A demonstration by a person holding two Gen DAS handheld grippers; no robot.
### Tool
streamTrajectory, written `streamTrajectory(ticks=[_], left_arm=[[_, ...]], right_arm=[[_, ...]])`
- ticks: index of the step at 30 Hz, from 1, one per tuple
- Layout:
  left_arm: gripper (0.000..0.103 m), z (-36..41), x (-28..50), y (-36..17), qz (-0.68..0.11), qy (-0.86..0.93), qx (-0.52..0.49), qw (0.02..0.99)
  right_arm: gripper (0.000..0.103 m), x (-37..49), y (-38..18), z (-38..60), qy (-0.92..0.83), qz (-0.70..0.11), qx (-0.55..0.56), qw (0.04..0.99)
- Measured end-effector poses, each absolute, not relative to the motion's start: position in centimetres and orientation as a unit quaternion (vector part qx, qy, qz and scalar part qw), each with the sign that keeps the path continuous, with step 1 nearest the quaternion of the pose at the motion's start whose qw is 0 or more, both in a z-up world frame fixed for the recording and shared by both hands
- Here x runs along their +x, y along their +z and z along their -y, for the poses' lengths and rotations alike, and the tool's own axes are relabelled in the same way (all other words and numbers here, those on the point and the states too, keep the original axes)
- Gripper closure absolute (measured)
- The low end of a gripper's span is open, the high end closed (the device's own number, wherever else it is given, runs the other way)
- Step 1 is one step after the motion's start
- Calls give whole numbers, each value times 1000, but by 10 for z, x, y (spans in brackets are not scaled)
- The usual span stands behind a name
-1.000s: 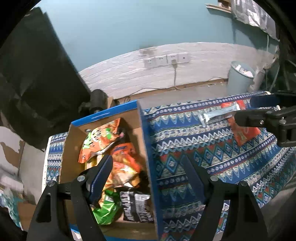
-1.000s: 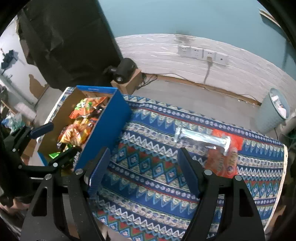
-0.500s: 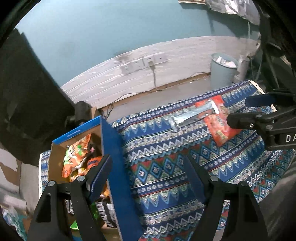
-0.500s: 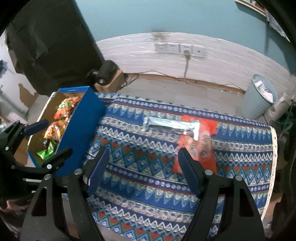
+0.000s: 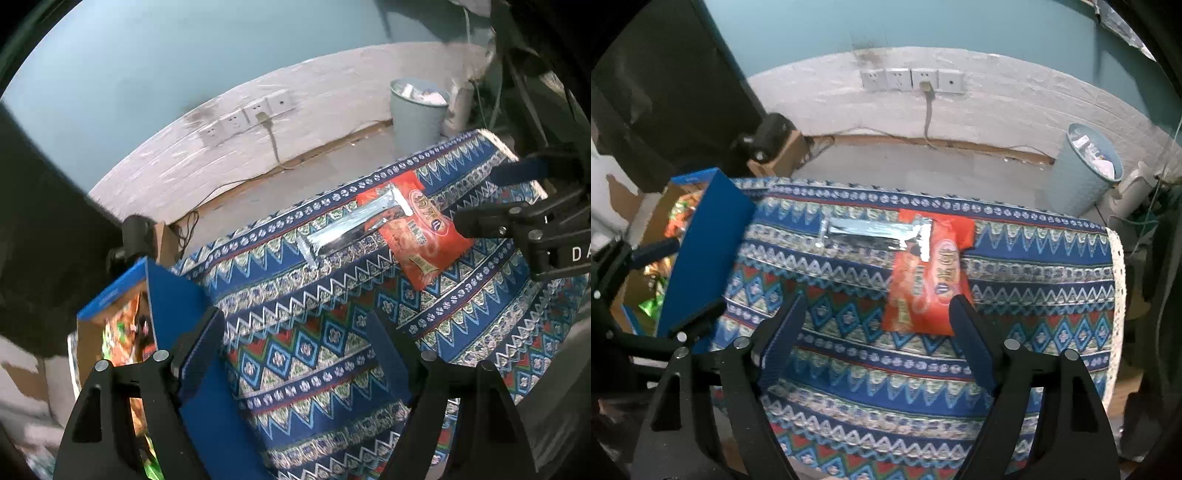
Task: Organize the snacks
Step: 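Move both tools back toward the silver bar and red bag on the cloth, then grasp the silver foil bar with the left tool while the right tool grasps the red bag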
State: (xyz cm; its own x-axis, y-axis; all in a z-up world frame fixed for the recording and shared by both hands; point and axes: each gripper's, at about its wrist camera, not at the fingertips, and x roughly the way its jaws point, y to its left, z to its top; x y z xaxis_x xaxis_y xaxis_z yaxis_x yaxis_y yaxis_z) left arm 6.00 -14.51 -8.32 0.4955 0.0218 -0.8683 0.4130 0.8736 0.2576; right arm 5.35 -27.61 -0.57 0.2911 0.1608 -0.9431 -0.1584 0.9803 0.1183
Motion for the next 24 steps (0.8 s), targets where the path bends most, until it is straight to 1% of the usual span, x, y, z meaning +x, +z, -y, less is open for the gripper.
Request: streamTrajectory(ticks=[5,10,16,19,24], left_arm=[[22,162,80,-93,-478,-143,278,821],[22,170,107,-115,-469,-153,320,809],[22,169,138,-147,-493,-177,298,798],[22,177,146,-154,-493,-204,292,794],[22,191,153,-168,-490,-226,309,783]], right_arm=[[22,76,-26,283,90,-618,-22,781],[22,99,-62,295,70,-652,-21,755],[22,107,-99,307,57,-673,11,738],[22,109,-111,306,55,-676,10,735],[22,113,-124,306,56,-677,18,734]])
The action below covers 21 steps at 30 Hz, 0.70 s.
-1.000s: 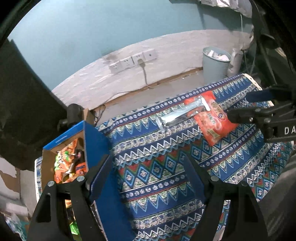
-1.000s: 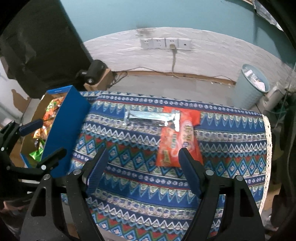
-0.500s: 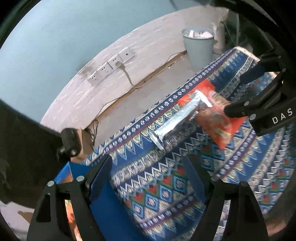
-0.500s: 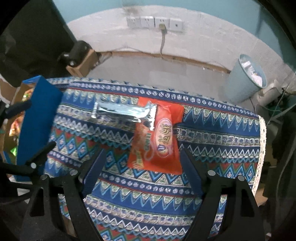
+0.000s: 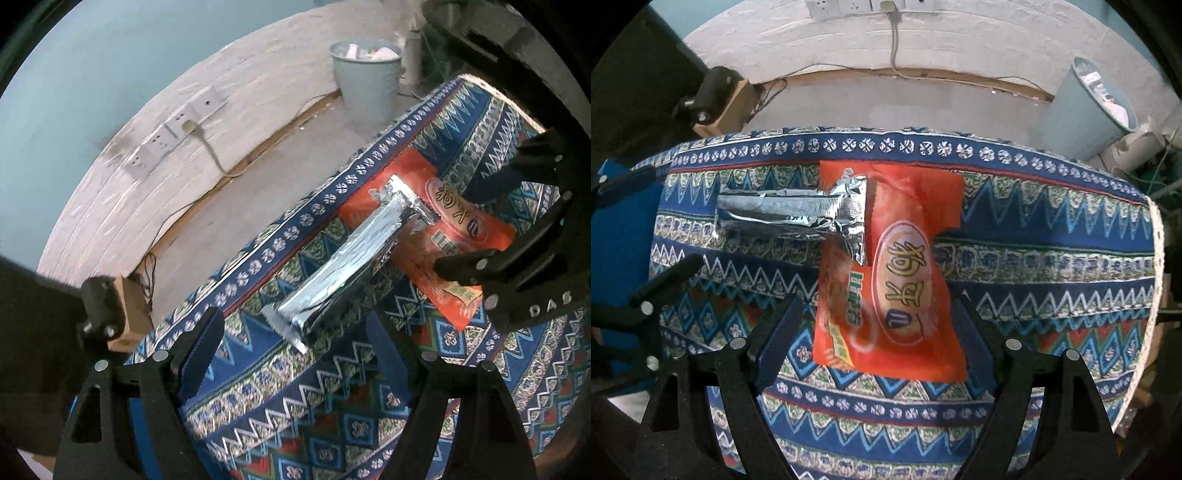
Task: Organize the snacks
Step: 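Grasp the silver foil bar with the left tool while the right tool grasps the red bag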
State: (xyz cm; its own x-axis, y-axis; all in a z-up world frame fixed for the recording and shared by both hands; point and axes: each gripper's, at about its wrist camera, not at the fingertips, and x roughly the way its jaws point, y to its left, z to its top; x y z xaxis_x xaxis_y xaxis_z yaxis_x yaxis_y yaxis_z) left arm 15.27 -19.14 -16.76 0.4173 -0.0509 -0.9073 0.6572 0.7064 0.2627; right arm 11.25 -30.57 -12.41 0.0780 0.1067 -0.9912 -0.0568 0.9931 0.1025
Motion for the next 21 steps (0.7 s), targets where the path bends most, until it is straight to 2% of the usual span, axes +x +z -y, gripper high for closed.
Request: streamTrajectory(ticks=[14,18,21], left_arm=[[22,217,171,-198,-498,-246,326,765],[22,219,179,-200,-507,-247,318,762],[22,224,179,-201,-505,-249,325,760]], right_arm=[[22,116,-157,316,45,-681,41,730],[48,112,-150,328,44,-673,58,736],[55,111,-148,338,34,-671,72,737]])
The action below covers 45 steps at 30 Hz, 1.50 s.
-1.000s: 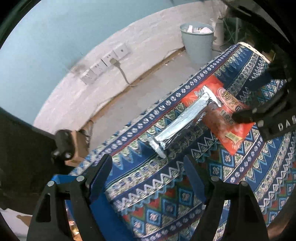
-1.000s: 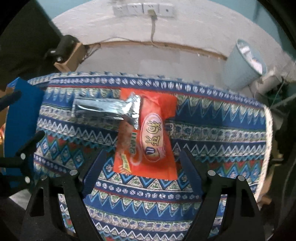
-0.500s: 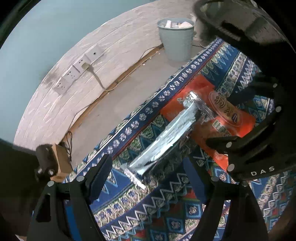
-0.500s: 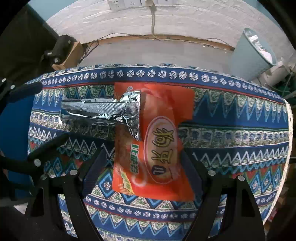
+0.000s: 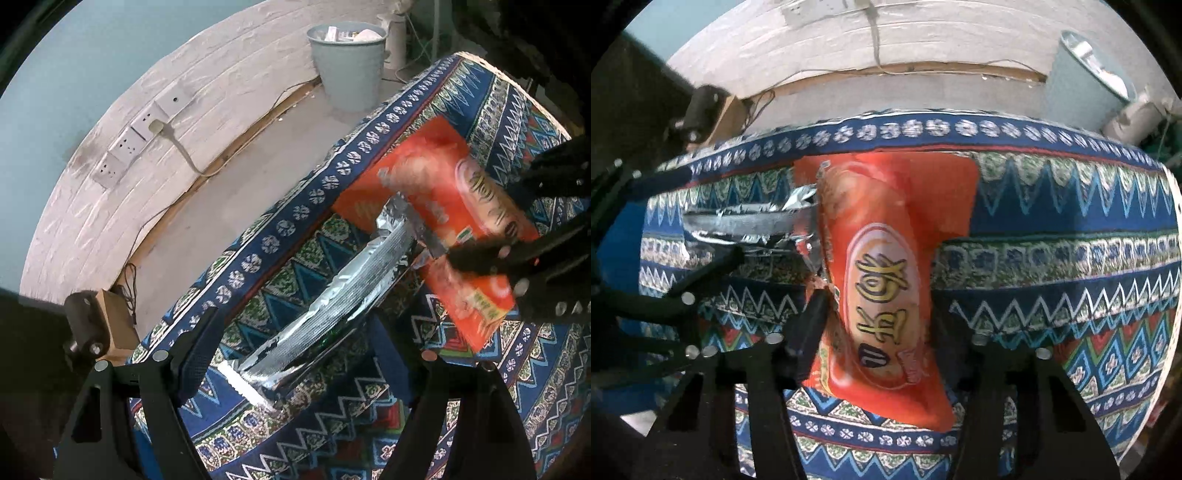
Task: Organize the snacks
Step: 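Grasp the silver foil bar with the left tool while the right tool grasps the red bag, then lift the silver bar and red bag and carry both over the box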
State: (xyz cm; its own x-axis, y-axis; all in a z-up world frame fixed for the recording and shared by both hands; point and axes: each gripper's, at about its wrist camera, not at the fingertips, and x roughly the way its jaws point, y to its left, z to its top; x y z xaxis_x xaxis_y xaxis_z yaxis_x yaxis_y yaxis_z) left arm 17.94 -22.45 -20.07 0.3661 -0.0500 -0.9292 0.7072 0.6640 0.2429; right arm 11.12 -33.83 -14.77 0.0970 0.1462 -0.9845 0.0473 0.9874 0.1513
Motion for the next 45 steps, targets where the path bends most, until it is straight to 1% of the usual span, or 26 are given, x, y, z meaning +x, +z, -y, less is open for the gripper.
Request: streamTrajectory(ticks=[1,6,8,9,11,12,13,15,18,19,21,26,27,29,31,32,33,37,45], left_arm=[[22,227,179,-202,-504,-247,331,758],[22,231,181,-213,-512,-237,342,751],[22,231,181,-215,-512,-237,340,752],[23,231,181,-214,-511,-238,337,754],[35,232,178,-213,-516,-245,327,752],[46,232,178,-213,-521,-249,321,751],[53,231,178,-212,-525,-250,314,751],[63,231,177,-212,-531,-253,304,750],[68,228,174,-212,-537,-247,295,751],[71,225,173,-212,-541,-242,289,752],[73,220,172,-212,-549,-236,278,752],[73,203,168,-211,-578,-219,235,751],[73,200,167,-211,-583,-216,225,750],[74,193,163,-210,-595,-206,205,750],[74,187,159,-206,-605,-197,181,750],[74,185,157,-204,-607,-195,174,751],[75,183,154,-202,-607,-191,167,753],[75,175,140,-190,-605,-179,159,760],[75,149,118,-169,-602,-153,141,771]], right_arm=[[57,110,-147,340,29,-670,71,738],[57,105,-142,355,1,-671,67,738],[54,103,-144,361,0,-670,76,738],[49,103,-146,363,4,-673,85,735],[45,104,-149,364,7,-676,87,732],[37,104,-151,363,9,-676,86,732],[30,104,-151,361,9,-675,83,733],[26,105,-154,356,13,-677,79,732],[21,108,-156,351,13,-677,68,733],[20,109,-156,350,10,-676,66,734],[19,111,-156,348,6,-674,65,736],[19,117,-158,340,-7,-665,46,745],[20,117,-158,337,-11,-662,36,748],[27,114,-157,333,-15,-658,19,752],[42,113,-155,326,-6,-657,7,754],[47,112,-154,325,0,-659,9,752],[57,111,-152,325,4,-659,10,752],[64,101,-144,326,15,-659,11,752],[64,84,-125,312,32,-645,1,763]])
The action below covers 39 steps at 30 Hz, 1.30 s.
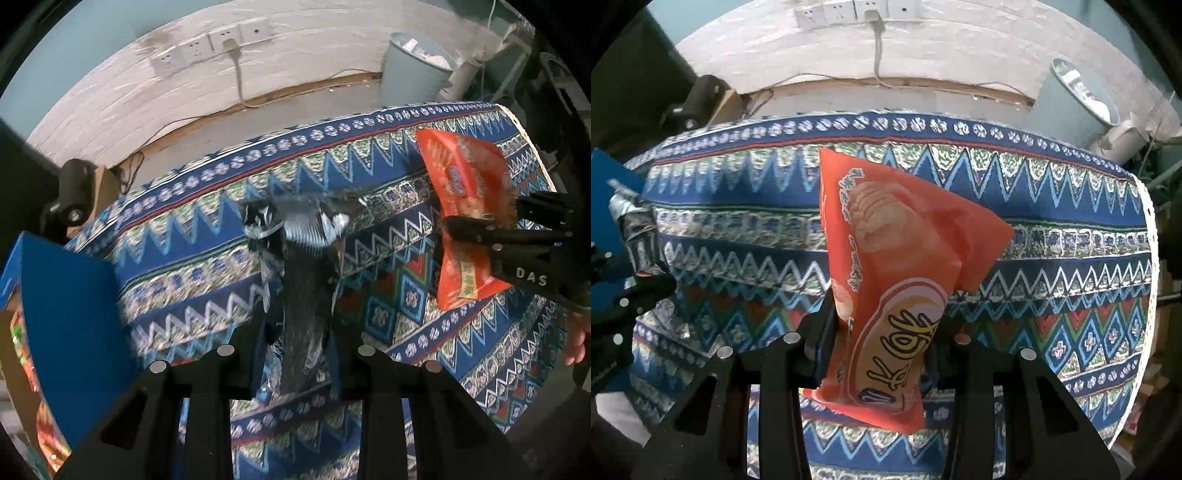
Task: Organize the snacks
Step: 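Lift the silver bar and red bag and carry both over the box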
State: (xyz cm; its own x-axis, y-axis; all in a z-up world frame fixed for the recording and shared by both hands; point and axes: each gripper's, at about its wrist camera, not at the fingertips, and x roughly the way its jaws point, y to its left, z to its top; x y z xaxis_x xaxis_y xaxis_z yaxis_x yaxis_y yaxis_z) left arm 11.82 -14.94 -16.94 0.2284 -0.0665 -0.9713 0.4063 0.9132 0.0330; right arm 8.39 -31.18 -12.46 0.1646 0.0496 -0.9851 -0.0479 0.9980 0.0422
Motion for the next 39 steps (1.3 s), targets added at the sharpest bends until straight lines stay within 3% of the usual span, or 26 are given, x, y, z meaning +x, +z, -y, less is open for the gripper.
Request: streamTrajectory(ticks=[39], left_arm=[[75,73,33,-35,-485,-108,123,859]], right_arm=[[64,40,17,208,168,-543,-8,823]])
